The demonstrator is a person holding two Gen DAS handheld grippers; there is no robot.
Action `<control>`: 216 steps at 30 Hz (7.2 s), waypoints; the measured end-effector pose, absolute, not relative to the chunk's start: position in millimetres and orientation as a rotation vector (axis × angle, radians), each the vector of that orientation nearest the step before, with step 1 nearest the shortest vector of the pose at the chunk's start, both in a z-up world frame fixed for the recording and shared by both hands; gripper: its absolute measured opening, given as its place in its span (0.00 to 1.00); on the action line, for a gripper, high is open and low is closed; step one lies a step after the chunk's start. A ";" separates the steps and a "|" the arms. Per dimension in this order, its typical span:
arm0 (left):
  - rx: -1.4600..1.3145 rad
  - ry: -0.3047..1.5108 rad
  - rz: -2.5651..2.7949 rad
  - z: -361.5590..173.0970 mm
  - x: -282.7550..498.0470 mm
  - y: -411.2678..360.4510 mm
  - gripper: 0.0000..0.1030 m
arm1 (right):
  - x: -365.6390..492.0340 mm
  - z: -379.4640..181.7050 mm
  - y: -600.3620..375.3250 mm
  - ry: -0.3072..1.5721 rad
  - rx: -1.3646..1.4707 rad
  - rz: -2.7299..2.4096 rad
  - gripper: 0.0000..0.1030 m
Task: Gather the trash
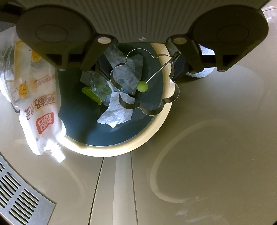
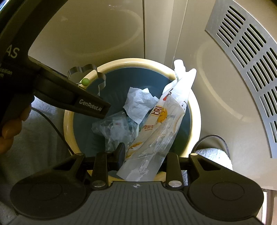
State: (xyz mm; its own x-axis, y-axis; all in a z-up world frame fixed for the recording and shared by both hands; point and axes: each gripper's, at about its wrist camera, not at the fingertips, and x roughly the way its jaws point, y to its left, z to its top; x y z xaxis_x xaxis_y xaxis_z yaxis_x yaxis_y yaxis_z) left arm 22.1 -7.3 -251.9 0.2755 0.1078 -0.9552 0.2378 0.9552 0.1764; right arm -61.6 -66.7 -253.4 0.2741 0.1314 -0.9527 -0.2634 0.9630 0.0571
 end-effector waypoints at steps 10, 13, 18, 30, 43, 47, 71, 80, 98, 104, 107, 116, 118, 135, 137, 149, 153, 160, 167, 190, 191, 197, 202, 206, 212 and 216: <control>0.325 1.312 -0.085 -263.0 27.6 -11.5 0.76 | -56.7 -261.8 -64.6 1.287 -0.131 0.263 0.32; 0.327 1.318 -0.085 -265.7 28.5 -12.3 0.76 | -55.1 -265.5 -64.2 1.291 -0.135 0.261 0.32; 0.333 1.327 -0.090 -269.0 30.8 -13.0 0.77 | -52.9 -269.3 -62.1 1.296 -0.142 0.256 0.32; 0.364 1.356 -0.115 -273.7 38.6 -14.3 1.00 | -54.2 -270.4 -58.5 1.307 -0.170 0.219 0.85; 0.418 1.155 -0.102 -204.2 0.7 -4.4 1.00 | -81.3 -216.4 -59.3 1.152 -0.219 0.194 0.97; 0.371 1.111 -0.088 -180.1 -19.4 3.6 1.00 | -98.8 -194.9 -61.1 1.054 -0.227 0.176 1.00; 0.367 0.858 -0.022 -98.1 -115.8 12.2 1.00 | -163.3 -141.8 -82.6 0.868 -0.146 0.067 1.00; 0.370 0.866 -0.051 -82.9 -115.9 21.7 1.00 | -168.3 -131.6 -74.9 0.837 -0.196 0.076 1.00; 0.393 0.914 -0.080 -72.7 -115.4 23.4 1.00 | -169.9 -96.4 -84.9 0.823 -0.109 0.065 1.00; 0.357 0.911 -0.079 -69.3 -116.4 26.3 1.00 | -173.5 -96.5 -86.8 0.817 -0.057 0.067 1.00; 0.369 0.929 -0.100 -73.4 -117.4 23.4 1.00 | -173.0 -99.1 -85.7 0.829 -0.053 0.071 1.00; 0.382 1.035 -0.089 -98.2 -108.0 19.5 1.00 | -166.6 -109.1 -86.9 0.865 -0.048 0.039 1.00; 0.385 1.042 -0.083 -102.4 -106.5 19.6 1.00 | -164.5 -112.7 -86.8 0.879 -0.050 0.029 1.00; 0.325 1.144 -0.079 -128.5 -89.3 22.2 1.00 | -151.8 -134.6 -83.2 0.965 -0.056 0.018 1.00; 0.314 1.138 -0.065 -128.2 -88.7 23.6 1.00 | -151.4 -134.6 -83.3 0.962 -0.051 0.021 1.00; 0.294 1.096 -0.058 -118.1 -92.5 23.7 1.00 | -157.2 -125.3 -87.0 0.916 -0.012 0.059 1.00; 0.303 1.062 -0.038 -113.2 -94.7 21.7 1.00 | -158.2 -122.9 -87.6 0.909 0.001 0.056 1.00; 0.303 1.068 -0.035 -112.8 -94.2 20.7 1.00 | -160.0 -121.1 -87.0 0.901 0.008 0.065 1.00; 0.306 1.080 -0.033 -113.9 -93.7 18.9 1.00 | -156.3 -126.4 -86.9 0.937 0.016 0.059 1.00; 0.322 1.072 -0.048 -112.3 -96.4 16.9 1.00 | -152.9 -130.3 -82.8 0.965 -0.001 0.055 1.00; 0.322 1.071 -0.049 -112.4 -96.6 16.6 1.00 | -152.9 -130.2 -82.8 0.965 -0.001 0.055 1.00; 0.324 1.069 -0.050 -111.4 -97.2 16.3 1.00 | -152.5 -131.0 -83.2 0.970 0.000 0.055 1.00; 0.325 1.072 -0.049 -111.4 -96.9 16.1 1.00 | -152.2 -131.1 -83.4 0.972 0.001 0.059 1.00; 0.325 1.078 -0.049 -111.7 -95.4 15.7 1.00 | -152.1 -131.9 -83.2 0.974 0.003 0.060 1.00; 0.330 1.078 -0.050 -112.0 -94.6 15.6 1.00 | -152.4 -133.3 -81.8 0.977 0.004 0.061 1.00; 0.317 1.076 -0.047 -112.5 -94.9 17.6 1.00 | -151.6 -134.7 -81.0 0.981 0.005 0.064 1.00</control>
State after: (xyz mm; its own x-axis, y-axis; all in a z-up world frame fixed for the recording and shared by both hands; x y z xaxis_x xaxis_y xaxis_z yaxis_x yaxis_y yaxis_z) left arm -94.9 17.6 -112.5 0.4782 0.1154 -0.8706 0.1914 0.9538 0.2315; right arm -151.6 -81.0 -134.7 0.5541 0.0563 -0.8305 -0.0519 0.9981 0.0330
